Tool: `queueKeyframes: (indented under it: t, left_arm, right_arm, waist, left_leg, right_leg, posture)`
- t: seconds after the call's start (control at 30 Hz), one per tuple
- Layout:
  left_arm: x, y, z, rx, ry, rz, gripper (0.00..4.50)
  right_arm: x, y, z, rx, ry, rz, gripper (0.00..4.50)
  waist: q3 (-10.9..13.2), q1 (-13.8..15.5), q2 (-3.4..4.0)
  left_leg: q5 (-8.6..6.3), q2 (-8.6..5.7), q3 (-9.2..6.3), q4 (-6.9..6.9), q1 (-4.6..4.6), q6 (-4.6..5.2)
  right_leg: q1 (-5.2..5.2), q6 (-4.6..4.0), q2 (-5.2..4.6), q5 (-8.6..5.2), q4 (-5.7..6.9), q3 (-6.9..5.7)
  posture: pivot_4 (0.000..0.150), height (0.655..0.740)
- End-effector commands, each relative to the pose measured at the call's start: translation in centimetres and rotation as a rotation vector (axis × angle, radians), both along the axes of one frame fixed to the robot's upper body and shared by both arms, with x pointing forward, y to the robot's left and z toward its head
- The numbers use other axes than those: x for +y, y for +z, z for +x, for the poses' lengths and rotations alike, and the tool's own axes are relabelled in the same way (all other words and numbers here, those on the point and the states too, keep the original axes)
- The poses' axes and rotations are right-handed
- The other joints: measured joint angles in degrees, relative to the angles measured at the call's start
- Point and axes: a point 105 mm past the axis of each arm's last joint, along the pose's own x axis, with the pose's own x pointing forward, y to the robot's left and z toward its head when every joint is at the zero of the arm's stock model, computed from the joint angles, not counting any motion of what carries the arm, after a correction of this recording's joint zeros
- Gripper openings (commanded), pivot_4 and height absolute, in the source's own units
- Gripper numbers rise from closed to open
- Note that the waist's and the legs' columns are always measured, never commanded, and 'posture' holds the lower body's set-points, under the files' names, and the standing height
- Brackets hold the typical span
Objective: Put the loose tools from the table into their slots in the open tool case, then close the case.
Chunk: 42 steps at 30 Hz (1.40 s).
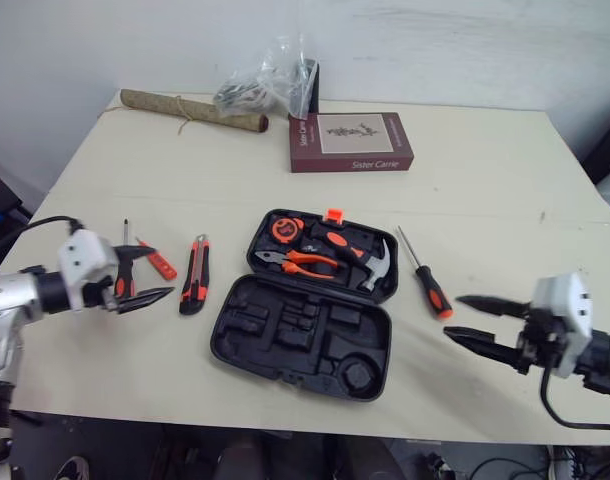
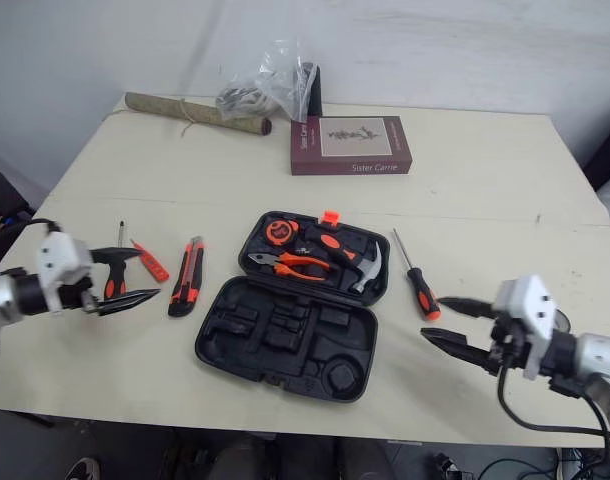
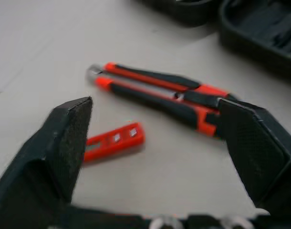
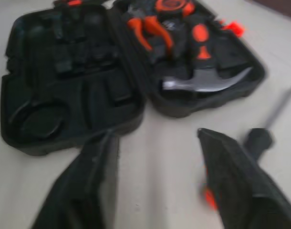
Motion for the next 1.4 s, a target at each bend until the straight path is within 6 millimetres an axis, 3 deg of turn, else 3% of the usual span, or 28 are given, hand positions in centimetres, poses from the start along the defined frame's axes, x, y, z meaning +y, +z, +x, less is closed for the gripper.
queueKeyframes:
  t: [0.03,0.1,0.2,0.33,0.53,0.9,1.2,1.4]
  left_arm:
    - [-2.5,1.3,1.4,-0.029,-0.054,0.009,2.28]
    - [-3.6,0.9,2.1,-0.015,-0.073,0.028,1.38]
    - [-4.3,-0.2,3.0,0.042,-0.09,0.09,0.07]
    - [-5.7,-0.8,3.9,0.074,-0.142,0.136,0.07]
    - [-8.3,-1.5,5.0,0.09,-0.189,0.147,0.07]
    - [-9.9,-3.4,5.5,0.113,-0.227,0.205,0.07]
    - [-11.8,-4.0,4.5,0.104,-0.297,0.166,0.07]
    - [-11.5,-4.7,2.4,0.118,-0.311,0.187,0.07]
  right_arm:
    - [1.0,-0.3,0.9,-0.043,0.033,-0.095,0.97]
    - [1.6,-0.6,1.7,-0.059,0.032,-0.114,0.04]
    - [2.1,-1.7,2.4,-0.063,0.045,-0.179,0.0]
    - [2.1,-2.9,3.3,-0.061,0.042,-0.255,0.0]
    - [3.6,-3.1,4.3,-0.026,0.06,-0.268,0.0]
    - [5.3,-3.4,5.7,0.0,0.048,-0.271,0.0]
    - [6.3,-2.8,8.1,-0.055,0.039,-0.276,0.0]
    - [7.0,-2.7,8.7,-0.053,0.097,-0.287,0.0]
  waist:
    - [0.0,0.33,0.0]
    - [0.0,0.61,0.0]
    - [0.0,0.62,0.0]
    - [0.01,0.88,0.0]
    - [0.0,0.93,0.0]
    - [0.0,0.95,0.0]
    - [0.0,0.7,0.0]
    - [0.01,0.29,0.01]
  left_leg:
    - [0.0,-0.01,0.0,0.04,-0.01,0.0]
    - [0.0,-0.01,0.0,0.21,-0.04,0.02]
    - [-0.01,0.0,0.0,0.24,-0.05,0.03]
    - [-0.01,0.02,0.0,0.36,-0.17,0.02]
    - [-0.04,0.04,-0.04,0.61,-0.2,0.07]
    - [-0.04,0.05,-0.07,0.68,-0.26,0.07]
    - [-0.04,0.05,-0.09,0.74,-0.34,0.07]
    - [-0.04,0.06,-0.09,0.69,-0.35,0.06]
  right_leg:
    - [0.0,0.0,0.0,0.0,0.01,0.0]
    - [0.01,0.0,0.0,0.0,0.04,0.01]
    - [-0.03,0.0,0.04,0.0,0.08,0.02]
    - [-0.16,0.0,0.07,0.0,0.14,0.01]
    - [-0.13,0.0,0.03,0.0,0.25,-0.01]
    - [-0.22,0.0,0.01,0.0,0.39,-0.02]
    - [-0.29,0.0,0.0,0.0,0.45,-0.04]
    - [-0.35,0.0,0.0,0.0,0.47,-0.03]
  posture:
    - [0.15,0.74]
    - [0.15,0.74]
    - [0.15,0.74]
    - [0.15,0.74]
    - [0.15,0.74]
    - [0.15,0.74]
    - [0.15,0.74]
    - [0.15,0.74]
